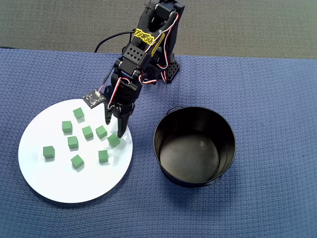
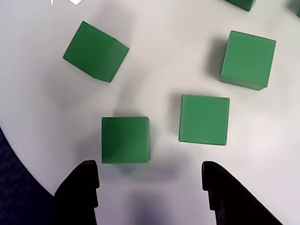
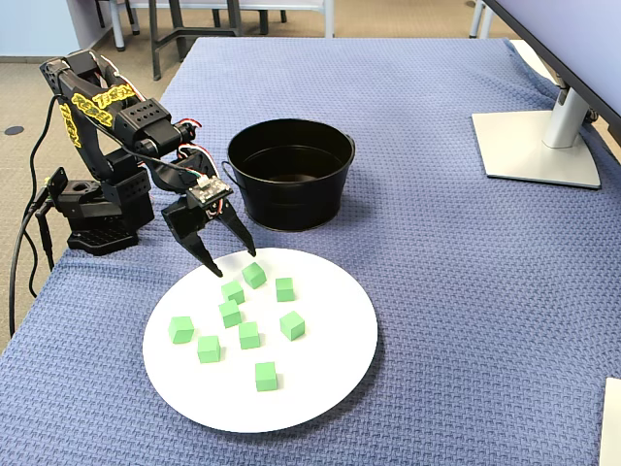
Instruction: Pick up the green cubes from the white plate and place them in the black recipient
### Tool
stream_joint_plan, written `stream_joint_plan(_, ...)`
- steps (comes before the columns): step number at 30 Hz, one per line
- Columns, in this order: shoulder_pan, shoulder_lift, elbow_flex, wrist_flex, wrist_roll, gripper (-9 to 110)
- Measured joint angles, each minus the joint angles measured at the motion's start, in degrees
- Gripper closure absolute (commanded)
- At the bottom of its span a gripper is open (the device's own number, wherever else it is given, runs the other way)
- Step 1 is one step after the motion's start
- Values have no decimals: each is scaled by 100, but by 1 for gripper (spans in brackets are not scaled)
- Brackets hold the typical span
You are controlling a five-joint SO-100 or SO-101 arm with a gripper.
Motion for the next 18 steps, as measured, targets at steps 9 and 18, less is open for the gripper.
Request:
stream_joint_plan(9, -167, -554, -264, -299, 264, 79)
stream_joint_plan(18, -167, -958, -448, -519, 378, 80)
